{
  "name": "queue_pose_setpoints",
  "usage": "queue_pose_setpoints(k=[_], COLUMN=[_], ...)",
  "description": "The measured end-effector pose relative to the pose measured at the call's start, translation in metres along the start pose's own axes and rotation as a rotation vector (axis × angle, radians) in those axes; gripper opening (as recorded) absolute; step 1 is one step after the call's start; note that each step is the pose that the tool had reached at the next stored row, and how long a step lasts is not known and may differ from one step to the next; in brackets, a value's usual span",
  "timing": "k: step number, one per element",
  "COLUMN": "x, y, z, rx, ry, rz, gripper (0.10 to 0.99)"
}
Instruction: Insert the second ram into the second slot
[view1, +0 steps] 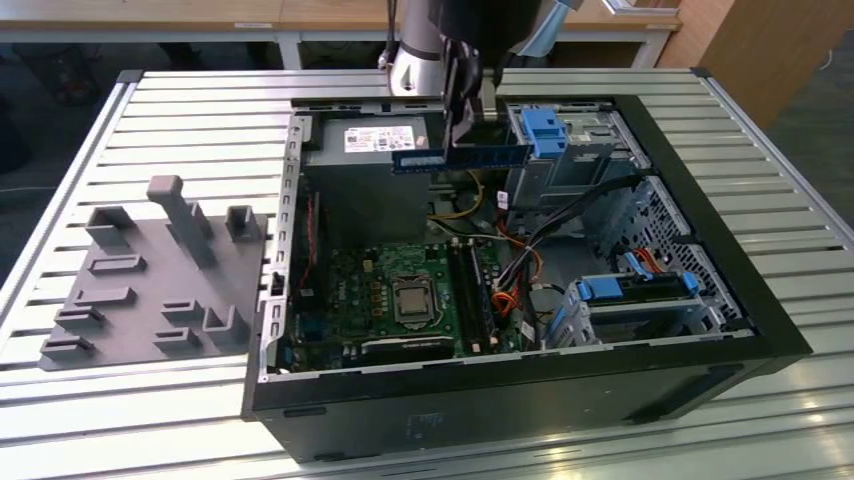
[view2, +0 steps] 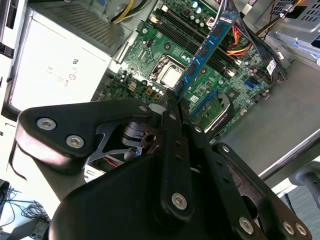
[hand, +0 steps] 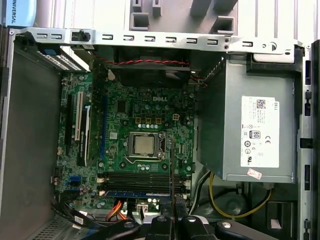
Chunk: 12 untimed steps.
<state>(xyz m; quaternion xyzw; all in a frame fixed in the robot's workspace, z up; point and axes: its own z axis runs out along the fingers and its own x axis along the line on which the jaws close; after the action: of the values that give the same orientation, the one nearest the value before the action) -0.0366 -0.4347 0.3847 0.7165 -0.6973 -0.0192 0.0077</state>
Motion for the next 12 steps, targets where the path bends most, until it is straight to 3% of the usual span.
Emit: queue_pose_setpoints(k=[12], x=[0.0026], y=[0.0001], z=[0.0], rx=[0.0], ry=[-0.0003], rz=[0.009], gripper=[0.137])
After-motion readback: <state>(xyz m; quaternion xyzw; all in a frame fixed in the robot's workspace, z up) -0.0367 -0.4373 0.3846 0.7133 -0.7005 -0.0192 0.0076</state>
